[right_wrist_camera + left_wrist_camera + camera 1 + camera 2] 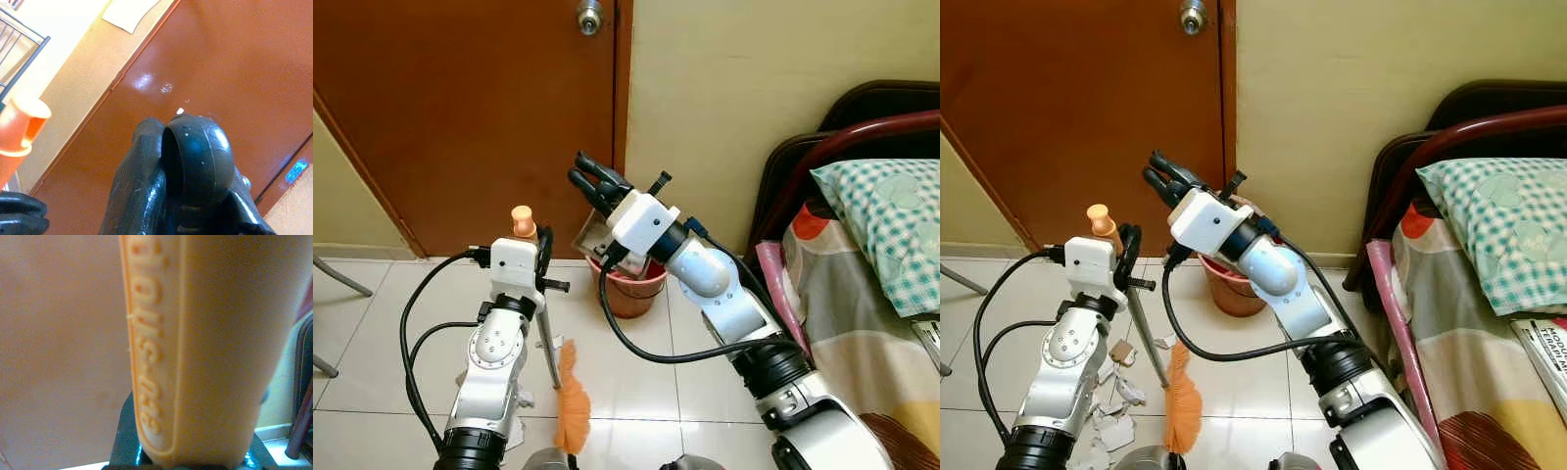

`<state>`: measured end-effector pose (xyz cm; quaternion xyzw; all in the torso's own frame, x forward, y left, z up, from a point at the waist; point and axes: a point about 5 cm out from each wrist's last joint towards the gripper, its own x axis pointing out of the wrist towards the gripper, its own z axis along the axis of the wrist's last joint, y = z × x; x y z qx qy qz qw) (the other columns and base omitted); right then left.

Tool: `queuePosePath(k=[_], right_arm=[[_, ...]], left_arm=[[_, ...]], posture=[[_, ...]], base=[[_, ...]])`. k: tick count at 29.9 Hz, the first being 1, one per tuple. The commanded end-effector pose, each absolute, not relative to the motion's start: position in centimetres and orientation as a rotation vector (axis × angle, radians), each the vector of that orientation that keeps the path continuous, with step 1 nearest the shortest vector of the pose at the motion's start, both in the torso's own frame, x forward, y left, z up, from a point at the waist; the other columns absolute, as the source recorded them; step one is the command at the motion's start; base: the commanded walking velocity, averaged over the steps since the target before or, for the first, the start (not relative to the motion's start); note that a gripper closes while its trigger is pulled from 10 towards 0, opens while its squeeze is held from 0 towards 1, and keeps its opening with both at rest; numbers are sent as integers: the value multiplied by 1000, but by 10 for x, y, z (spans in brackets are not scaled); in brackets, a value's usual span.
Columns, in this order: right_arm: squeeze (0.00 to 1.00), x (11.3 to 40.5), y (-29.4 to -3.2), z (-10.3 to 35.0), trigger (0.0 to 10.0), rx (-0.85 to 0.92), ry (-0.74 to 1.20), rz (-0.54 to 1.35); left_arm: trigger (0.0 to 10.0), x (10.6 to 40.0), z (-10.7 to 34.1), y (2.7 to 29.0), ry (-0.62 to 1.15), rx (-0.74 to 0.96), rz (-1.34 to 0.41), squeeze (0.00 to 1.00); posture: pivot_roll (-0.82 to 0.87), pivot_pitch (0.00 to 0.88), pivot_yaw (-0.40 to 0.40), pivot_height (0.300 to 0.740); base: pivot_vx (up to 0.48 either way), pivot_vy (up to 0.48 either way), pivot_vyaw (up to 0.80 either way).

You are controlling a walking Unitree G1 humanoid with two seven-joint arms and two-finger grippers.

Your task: Sweep floor

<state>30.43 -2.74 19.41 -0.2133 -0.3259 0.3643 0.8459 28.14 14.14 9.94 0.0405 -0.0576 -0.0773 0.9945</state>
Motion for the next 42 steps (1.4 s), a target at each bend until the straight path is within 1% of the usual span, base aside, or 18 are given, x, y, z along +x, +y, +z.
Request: queuePosePath(k=[1, 3, 4, 9, 11, 13, 14, 15, 16, 17, 19, 20, 21, 24, 28, 32, 38, 42], right_arm=[[0, 307, -31, 206, 10000, -459, -735, 738], [0, 307, -33, 210, 10000, -467, -758, 712], [0, 309, -36, 217, 10000, -491, -805, 652], [0, 313, -46, 238, 10000, -467, -873, 536], [0, 316, -50, 246, 10000, -447, -888, 496], [0, 321, -58, 266, 10000, -367, -907, 411], [0, 321, -58, 266, 10000, -367, -907, 411], [0, 324, -69, 287, 10000, -369, -947, 330], [0, 325, -75, 295, 10000, -395, -968, 294], [0, 325, -75, 295, 10000, -395, -968, 294], [0, 329, -91, 304, 10000, -471, -979, 223], [0, 329, -91, 304, 10000, -471, -979, 223], [0, 333, -104, 302, 10000, -514, -945, 176], [0, 336, -122, 293, 10000, -550, -865, 121], [0, 336, -136, 283, 10000, -530, -789, 74], [0, 335, -143, 275, 10000, -519, -740, 46], [0, 337, -151, 259, 10000, -441, -639, 17], [0, 339, -153, 237, 10000, -389, -516, 3]], left_arm=[[10000, 284, 101, 139, -121, 73, -160, 0], [10000, 284, 101, 138, -122, 73, -159, 0], [10000, 285, 101, 138, -123, 72, -159, 0], [10000, 287, 102, 137, -126, 70, -156, 0], [10000, 287, 102, 137, -126, 70, -156, 0], [10000, 287, 102, 137, -128, 69, -155, 0], [10000, 287, 102, 137, -128, 69, -155, 0], [10000, 287, 102, 137, -130, 69, -154, 0], [10000, 288, 102, 138, -132, 70, -152, 0], [10000, 288, 102, 138, -132, 70, -152, 0], [10000, 289, 103, 140, -134, 72, -148, 0], [10000, 289, 103, 140, -134, 72, -148, 0], [10000, 289, 103, 141, -134, 72, -147, 0], [10000, 289, 103, 141, -134, 73, -147, 0], [10000, 290, 104, 140, -136, 72, -152, 0], [10000, 290, 104, 140, -138, 72, -158, 0], [10000, 291, 105, 141, -139, 77, -160, 0], [10000, 290, 103, 141, -133, 76, -162, 0]], posture=[[-32, 0, -29, 740], [-32, 0, -29, 740], [-34, 0, -30, 740], [-35, 0, -32, 740], [-35, 0, -32, 740], [-34, 0, -32, 740], [-34, 0, -32, 740], [-34, 0, -32, 740], [-34, 0, -32, 740], [-34, 0, -32, 740], [-35, 0, -30, 740], [-35, 0, -30, 740], [-36, 0, -29, 740], [-43, 0, -23, 740], [-45, 0, -18, 740], [-47, 0, -11, 740], [-48, 0, -10, 740], [-49, 0, -10, 740]], base=[[0, 0, 0], [0, 0, 0], [0, 0, 0], [0, 0, 0], [0, 0, 0], [0, 0, 0], [0, 0, 0], [0, 0, 0], [0, 0, 0], [0, 0, 0], [0, 0, 0], [0, 0, 0], [0, 0, 0], [0, 0, 0], [0, 0, 0], [0, 0, 0], [0, 0, 0], [0, 0, 0]])
